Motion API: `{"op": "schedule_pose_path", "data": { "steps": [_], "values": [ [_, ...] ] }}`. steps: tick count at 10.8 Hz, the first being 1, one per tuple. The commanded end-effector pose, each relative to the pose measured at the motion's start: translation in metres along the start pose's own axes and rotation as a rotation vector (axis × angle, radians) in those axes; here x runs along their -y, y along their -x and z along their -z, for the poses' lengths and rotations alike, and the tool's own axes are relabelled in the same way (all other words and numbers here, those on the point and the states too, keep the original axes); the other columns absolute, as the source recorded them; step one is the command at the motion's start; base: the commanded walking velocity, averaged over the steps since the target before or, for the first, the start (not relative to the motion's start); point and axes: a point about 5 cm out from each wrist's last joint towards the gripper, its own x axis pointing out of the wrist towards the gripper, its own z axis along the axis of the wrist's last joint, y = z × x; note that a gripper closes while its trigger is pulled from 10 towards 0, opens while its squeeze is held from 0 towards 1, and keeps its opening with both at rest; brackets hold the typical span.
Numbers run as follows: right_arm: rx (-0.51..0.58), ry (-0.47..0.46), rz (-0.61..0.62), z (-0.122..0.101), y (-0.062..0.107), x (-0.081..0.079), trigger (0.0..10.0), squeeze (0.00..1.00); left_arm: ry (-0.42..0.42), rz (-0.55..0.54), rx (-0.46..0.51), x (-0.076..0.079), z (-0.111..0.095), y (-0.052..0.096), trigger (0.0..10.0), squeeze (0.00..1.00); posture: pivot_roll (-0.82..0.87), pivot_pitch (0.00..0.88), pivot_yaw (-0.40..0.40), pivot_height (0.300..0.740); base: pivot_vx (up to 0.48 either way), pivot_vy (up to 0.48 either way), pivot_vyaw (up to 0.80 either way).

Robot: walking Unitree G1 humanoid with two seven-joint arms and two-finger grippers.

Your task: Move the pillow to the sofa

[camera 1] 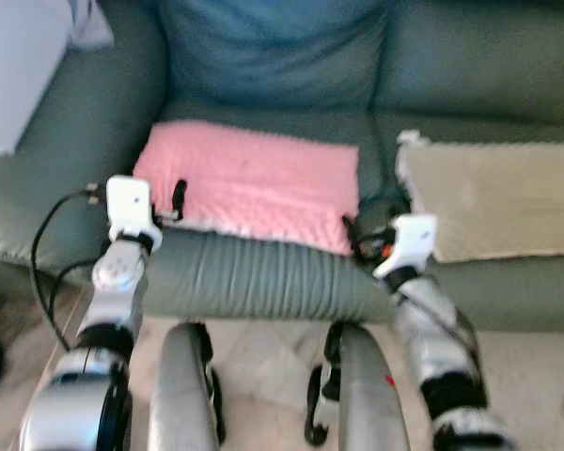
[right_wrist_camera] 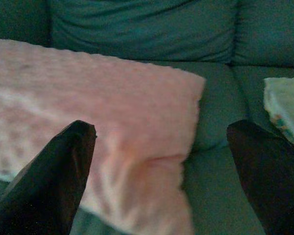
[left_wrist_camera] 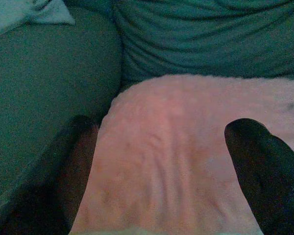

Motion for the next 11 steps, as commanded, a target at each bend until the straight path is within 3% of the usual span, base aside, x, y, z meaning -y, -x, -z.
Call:
{"op": "schedule_pose_path", "data": {
  "steps": [1, 3, 4, 5, 6, 9, 11],
  "values": [
    [-0.007, -0.009, -0.015, 0.001, 0.002, -0.003, 10.0, 1.0, 0.008, 0.013, -0.019, 0.001, 0.005, 0.005, 10.0, 1.0, -0.08, 0.095, -0.02, 0.605, 0.0, 0.0, 0.0],
    [-0.009, -0.008, 0.002, -0.001, 0.002, -0.005, 10.0, 1.0, 0.029, 0.039, -0.044, -0.005, 0.012, 0.019, 10.0, 1.0, -0.06, 0.076, -0.02, 0.605, 0.0, 0.0, 0.0],
    [-0.095, -0.018, -0.01, 0.013, 0.005, -0.005, 10.0, 1.0, 0.02, 0.062, -0.072, -0.003, 0.019, 0.026, 10.0, 0.98, -0.06, 0.079, -0.019, 0.605, 0.0, 0.0, 0.0],
    [-0.128, -0.031, -0.005, 0.018, 0.005, -0.003, 10.0, 1.0, 0.017, 0.065, -0.086, -0.002, 0.022, 0.027, 10.0, 0.11, -0.05, 0.083, -0.018, 0.605, 0.0, 0.0, 0.0],
    [-0.141, -0.063, 0.019, 0.017, -0.002, 0.004, 10.0, 1.0, 0.023, 0.084, -0.091, 0.004, 0.022, 0.028, 10.0, 0.0, -0.05, 0.085, -0.014, 0.605, 0.0, 0.0, 0.0],
    [-0.28, -0.056, 0.026, 0.024, -0.018, 0.012, 10.0, 1.0, 0.029, 0.139, -0.106, 0.012, 0.02, 0.032, 10.0, 0.0, -0.04, 0.153, -0.013, 0.605, 0.0, 0.0, 0.0],
    [-0.428, -0.07, 0.031, 0.042, -0.016, 0.012, 10.0, 1.0, 0.012, 0.16, -0.137, 0.007, 0.024, 0.047, 10.0, 0.0, 0.0, 0.228, -0.011, 0.605, 0.0, 0.0, 0.0]
  ]
}}
